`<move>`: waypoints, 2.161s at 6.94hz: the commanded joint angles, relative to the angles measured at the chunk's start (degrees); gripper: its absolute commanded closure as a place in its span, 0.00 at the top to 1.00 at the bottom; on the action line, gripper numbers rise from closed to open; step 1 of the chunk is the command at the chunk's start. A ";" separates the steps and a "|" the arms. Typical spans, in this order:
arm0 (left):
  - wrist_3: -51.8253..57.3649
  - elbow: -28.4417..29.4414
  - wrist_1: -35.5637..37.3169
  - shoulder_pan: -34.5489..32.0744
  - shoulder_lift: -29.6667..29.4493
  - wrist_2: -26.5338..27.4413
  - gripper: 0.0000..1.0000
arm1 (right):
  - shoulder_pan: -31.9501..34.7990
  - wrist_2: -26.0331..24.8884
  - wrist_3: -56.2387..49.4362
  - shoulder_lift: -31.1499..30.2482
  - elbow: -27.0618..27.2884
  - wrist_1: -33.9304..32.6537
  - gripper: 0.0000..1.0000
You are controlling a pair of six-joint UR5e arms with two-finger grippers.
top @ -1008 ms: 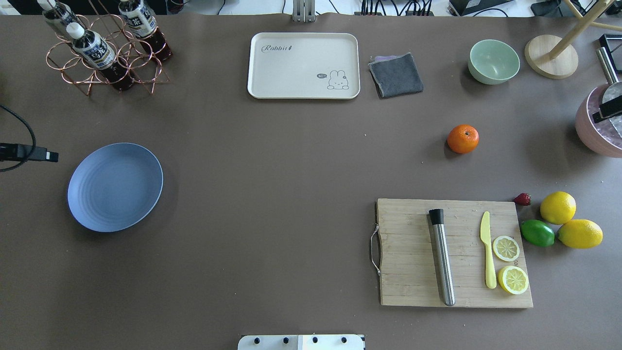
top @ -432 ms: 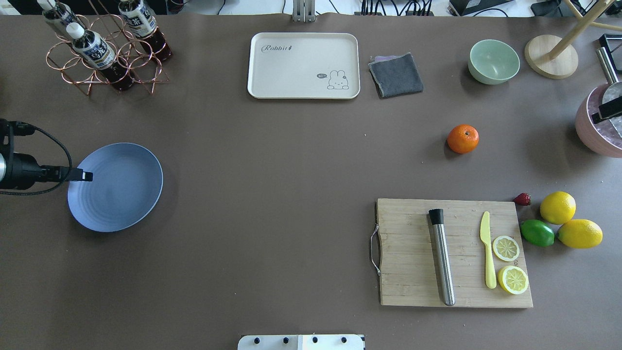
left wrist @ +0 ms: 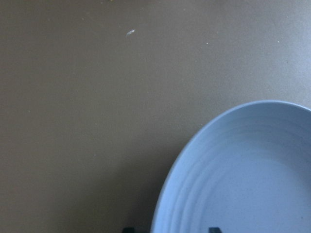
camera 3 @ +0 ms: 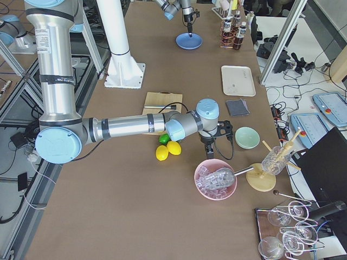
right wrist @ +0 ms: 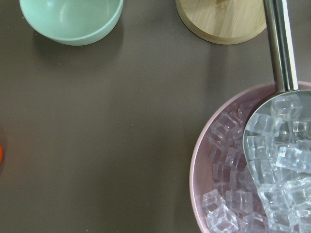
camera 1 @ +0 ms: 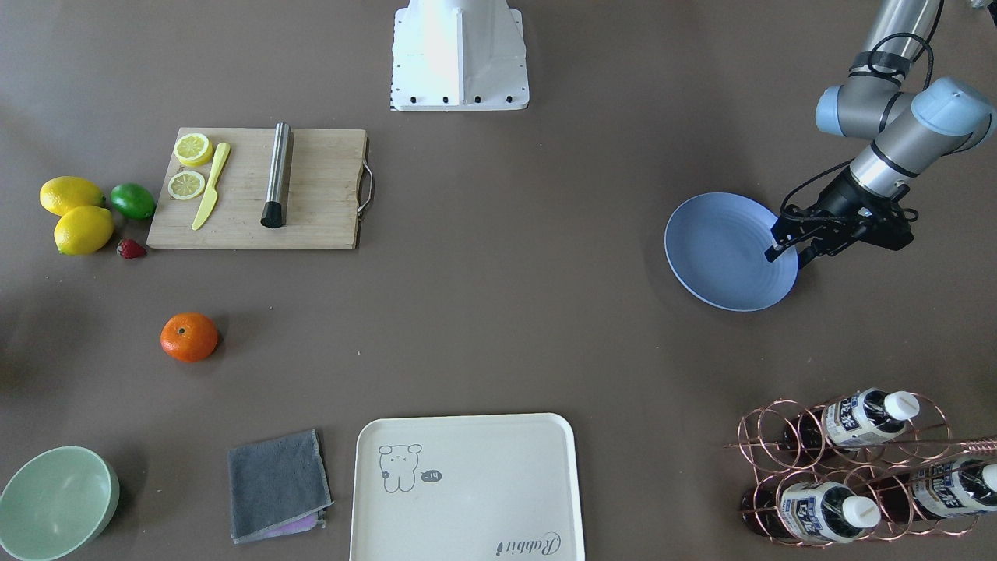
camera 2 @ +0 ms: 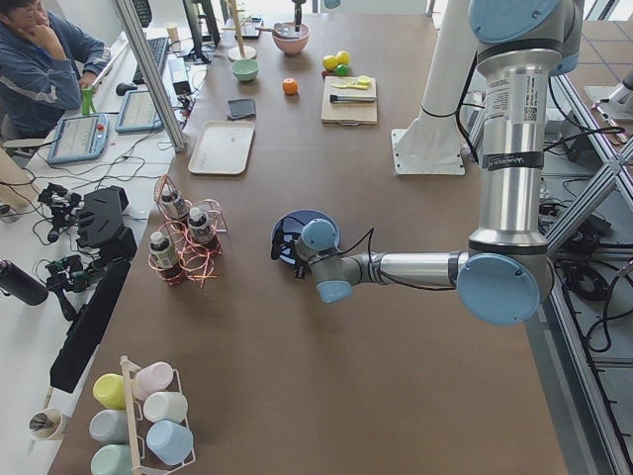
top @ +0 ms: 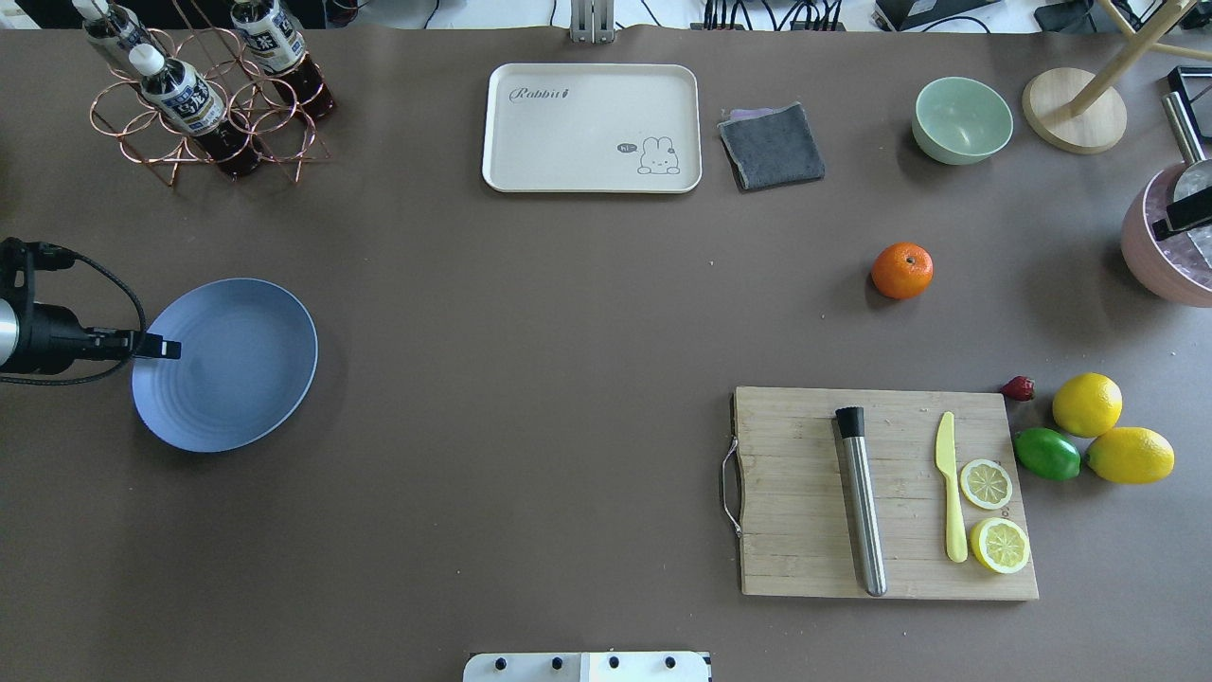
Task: Pick orange to plate
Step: 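Reach the left gripper to the rim of the light-blue plate, then push the light-blue plate with the left gripper toward the table center, then withdraw the left arm while the right arm moves toward the orange tangerine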
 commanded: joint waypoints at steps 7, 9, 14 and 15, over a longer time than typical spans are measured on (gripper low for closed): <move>-25.37 -3.09 22.99 18.18 -30.76 18.55 0.00 | -1.06 0.09 0.79 0.69 0.44 0.02 1.00; -24.94 -2.74 27.29 19.54 -32.31 21.95 0.00 | -1.32 0.09 0.79 0.69 0.35 -0.07 1.00; -9.08 -15.77 30.45 3.45 -20.33 0.15 0.99 | -4.91 -0.09 6.83 3.48 0.97 0.02 1.00; -1.54 -17.92 30.46 -1.76 -13.05 -2.54 1.00 | -7.45 -0.52 11.03 5.59 1.06 0.02 1.00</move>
